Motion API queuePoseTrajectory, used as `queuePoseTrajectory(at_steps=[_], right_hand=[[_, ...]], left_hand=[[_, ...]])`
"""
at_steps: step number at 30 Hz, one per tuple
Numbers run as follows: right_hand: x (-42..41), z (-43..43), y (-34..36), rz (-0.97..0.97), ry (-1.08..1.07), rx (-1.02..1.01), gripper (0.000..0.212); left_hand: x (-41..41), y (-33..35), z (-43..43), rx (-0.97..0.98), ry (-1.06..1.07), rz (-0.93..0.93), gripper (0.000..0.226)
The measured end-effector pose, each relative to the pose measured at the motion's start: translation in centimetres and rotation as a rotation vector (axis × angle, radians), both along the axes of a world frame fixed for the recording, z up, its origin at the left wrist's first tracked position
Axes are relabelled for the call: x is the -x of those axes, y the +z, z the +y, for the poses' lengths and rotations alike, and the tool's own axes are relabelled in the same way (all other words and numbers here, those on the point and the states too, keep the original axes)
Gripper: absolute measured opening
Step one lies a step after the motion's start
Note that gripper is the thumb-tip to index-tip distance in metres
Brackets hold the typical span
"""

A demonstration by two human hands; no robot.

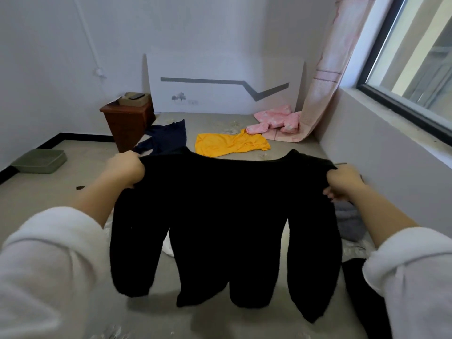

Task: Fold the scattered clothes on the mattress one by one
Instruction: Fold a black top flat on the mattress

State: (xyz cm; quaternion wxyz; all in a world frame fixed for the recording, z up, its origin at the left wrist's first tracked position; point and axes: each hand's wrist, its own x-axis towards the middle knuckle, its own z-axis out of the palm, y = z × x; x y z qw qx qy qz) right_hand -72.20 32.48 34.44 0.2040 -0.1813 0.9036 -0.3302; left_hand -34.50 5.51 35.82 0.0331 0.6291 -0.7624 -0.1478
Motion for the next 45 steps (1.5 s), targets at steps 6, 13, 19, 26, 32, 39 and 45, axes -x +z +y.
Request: queuePoseTrajectory(at_steps=[6,13,19,26,32,39,45], right_hand=[[0.9,-1.1,0.6,-0.041,-0.169,0.647,0.041],[-2.4,3.8,-1.8,0.298,-0.002,0.574,0.023],[-4.0,9.6,-11.5,0.255,0.088,0.305,0.028],[-9.9,15.4,-23.8,0.002,0.185,-0.070,0.026],[-14.0,20.3,-36.2,-0.108,0.384,-0.361,0.037],[-17.5,26.3,-41.3,0.004,0.586,-0.736,0.052],[-21.1,22.4,-42.3,0.138,0.725,-0.600,0.066]], left_hand=[[2.8,0.0,1.3,-0.083,0.088,1.210,0.041],[-0.5,-5.8,6.0,0.254,-0.059,0.960,0.045],[-5.9,-15.4,11.3,0.189,-0.137,0.638,0.034],[-11.6,-28.0,17.6,-0.273,-0.145,0.218,0.031],[-13.6,-37.2,22.3,-0.486,-0.177,-0.043,0.037],[-14.9,-42.2,26.9,-0.591,-0.293,-0.506,0.063],[-11.4,-44.3,29.4,-0.425,-0.446,-0.411,0.082]])
